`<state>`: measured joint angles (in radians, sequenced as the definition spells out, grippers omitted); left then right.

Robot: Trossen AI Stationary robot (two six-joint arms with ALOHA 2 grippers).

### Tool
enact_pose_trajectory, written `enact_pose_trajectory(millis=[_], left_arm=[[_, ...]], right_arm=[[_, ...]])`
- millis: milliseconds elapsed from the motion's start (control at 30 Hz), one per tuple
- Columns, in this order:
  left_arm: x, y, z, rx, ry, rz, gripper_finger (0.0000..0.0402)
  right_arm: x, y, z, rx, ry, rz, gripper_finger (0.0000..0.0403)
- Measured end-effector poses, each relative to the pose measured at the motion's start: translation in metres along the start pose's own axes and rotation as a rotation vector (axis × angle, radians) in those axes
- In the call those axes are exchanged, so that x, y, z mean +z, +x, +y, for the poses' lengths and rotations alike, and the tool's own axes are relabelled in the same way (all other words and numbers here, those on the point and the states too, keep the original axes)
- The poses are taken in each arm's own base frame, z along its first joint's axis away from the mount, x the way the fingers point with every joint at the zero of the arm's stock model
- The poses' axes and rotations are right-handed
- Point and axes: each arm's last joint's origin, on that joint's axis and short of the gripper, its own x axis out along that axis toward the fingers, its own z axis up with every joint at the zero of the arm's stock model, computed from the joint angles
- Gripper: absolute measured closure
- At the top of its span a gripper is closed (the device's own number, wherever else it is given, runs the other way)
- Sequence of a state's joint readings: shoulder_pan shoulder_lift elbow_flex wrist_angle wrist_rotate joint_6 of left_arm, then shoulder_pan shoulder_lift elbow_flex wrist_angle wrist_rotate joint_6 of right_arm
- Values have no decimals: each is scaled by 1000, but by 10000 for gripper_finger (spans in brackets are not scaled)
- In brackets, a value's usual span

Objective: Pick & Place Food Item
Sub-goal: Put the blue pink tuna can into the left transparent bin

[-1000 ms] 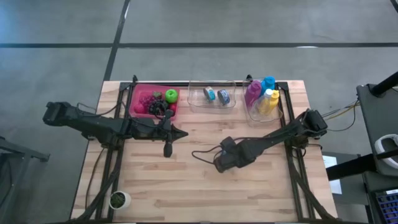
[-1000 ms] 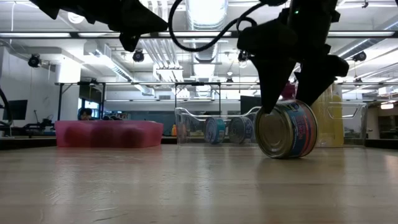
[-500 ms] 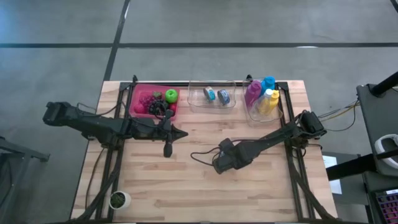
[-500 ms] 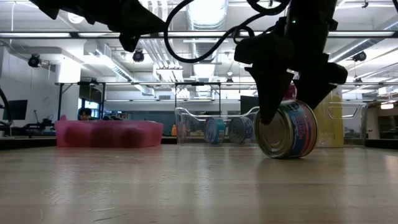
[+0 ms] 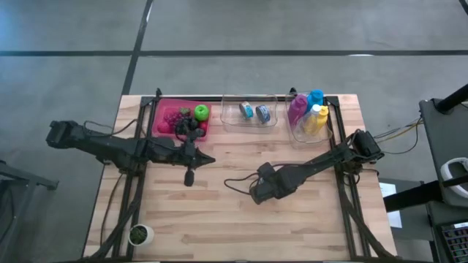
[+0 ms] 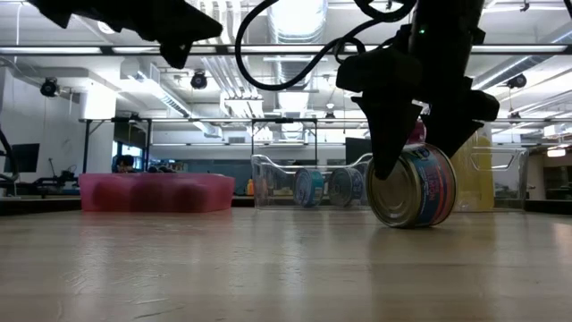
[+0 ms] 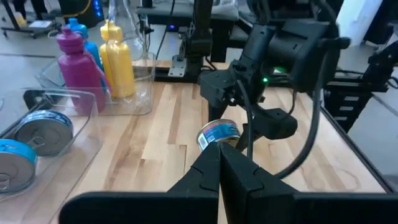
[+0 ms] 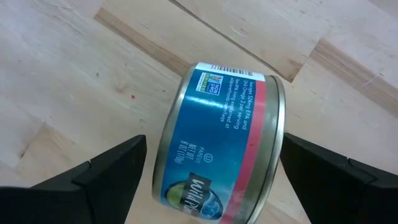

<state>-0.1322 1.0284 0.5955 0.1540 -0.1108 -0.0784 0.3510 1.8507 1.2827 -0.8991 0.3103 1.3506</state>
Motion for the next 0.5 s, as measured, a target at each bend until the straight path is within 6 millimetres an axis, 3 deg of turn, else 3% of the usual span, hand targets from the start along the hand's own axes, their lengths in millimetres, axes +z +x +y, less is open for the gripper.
enact_pose_trajectory(millis=[500], left_arm=[[-46, -49, 9, -8, 15, -142, 398]], right_arm=[[0, 0, 0, 0, 0, -3, 42]])
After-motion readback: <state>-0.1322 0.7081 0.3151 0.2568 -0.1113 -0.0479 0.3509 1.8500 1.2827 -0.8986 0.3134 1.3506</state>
